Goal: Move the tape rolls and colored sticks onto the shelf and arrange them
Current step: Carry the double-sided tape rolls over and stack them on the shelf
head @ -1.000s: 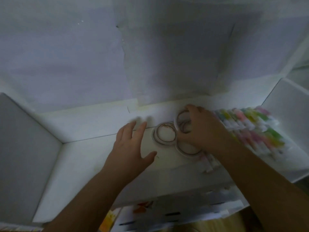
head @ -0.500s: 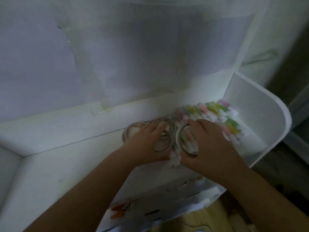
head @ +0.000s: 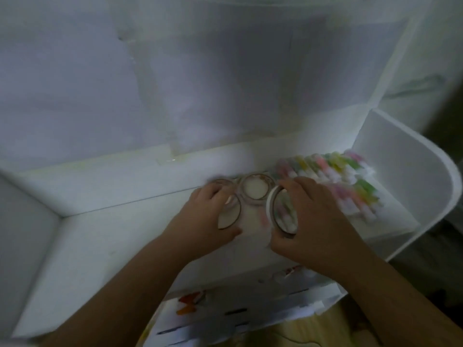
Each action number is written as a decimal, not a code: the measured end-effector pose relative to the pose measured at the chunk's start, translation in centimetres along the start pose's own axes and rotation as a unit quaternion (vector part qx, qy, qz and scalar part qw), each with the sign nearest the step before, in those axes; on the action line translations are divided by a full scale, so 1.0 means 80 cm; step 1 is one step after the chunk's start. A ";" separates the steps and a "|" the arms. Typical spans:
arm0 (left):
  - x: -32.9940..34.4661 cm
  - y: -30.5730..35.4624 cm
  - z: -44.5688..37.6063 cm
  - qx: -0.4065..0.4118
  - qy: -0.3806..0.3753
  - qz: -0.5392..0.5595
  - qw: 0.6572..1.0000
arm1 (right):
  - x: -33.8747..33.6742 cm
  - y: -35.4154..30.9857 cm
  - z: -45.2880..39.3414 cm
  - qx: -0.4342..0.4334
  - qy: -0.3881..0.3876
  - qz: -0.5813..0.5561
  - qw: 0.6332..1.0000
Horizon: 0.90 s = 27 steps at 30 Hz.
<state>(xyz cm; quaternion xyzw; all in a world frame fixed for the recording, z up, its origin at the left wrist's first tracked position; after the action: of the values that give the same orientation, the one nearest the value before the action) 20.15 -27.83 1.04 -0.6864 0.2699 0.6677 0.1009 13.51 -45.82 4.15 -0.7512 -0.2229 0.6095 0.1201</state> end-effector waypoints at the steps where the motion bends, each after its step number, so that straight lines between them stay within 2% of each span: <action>1: -0.011 -0.010 0.015 -0.024 0.017 0.016 0.999 | 0.004 -0.011 -0.007 -0.013 0.000 -0.010 1.000; 8: -0.082 -0.091 0.143 -0.165 0.122 0.018 0.979 | 0.057 -0.117 -0.046 -0.117 -0.029 -0.062 0.991; 13: -0.095 -0.121 0.235 -0.237 0.127 0.067 0.961 | 0.106 -0.203 -0.055 -0.167 -0.069 -0.064 0.981; 21: -0.131 -0.162 0.363 -0.261 0.143 0.066 0.952 | 0.161 -0.348 -0.010 -0.255 -0.176 -0.051 0.949; 27: -0.162 -0.187 0.462 -0.221 0.128 0.095 0.962 | 0.199 -0.458 0.045 -0.301 -0.229 -0.057 0.924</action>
<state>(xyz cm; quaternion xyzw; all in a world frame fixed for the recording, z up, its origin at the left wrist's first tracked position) -3.64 6.13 7.06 -0.7424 0.1898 0.6242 -0.1523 5.60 -6.54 6.12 -0.5783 -0.4599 0.6609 -0.1318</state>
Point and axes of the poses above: each hand's wrist, its own z-axis away from the middle knuckle, its own x-axis out of the palm, y = z × x, the point moved 8 cm from there along -z, towards the middle knuckle, and after that the axes turned 3 degrees about -z, right-handed, at the moved point
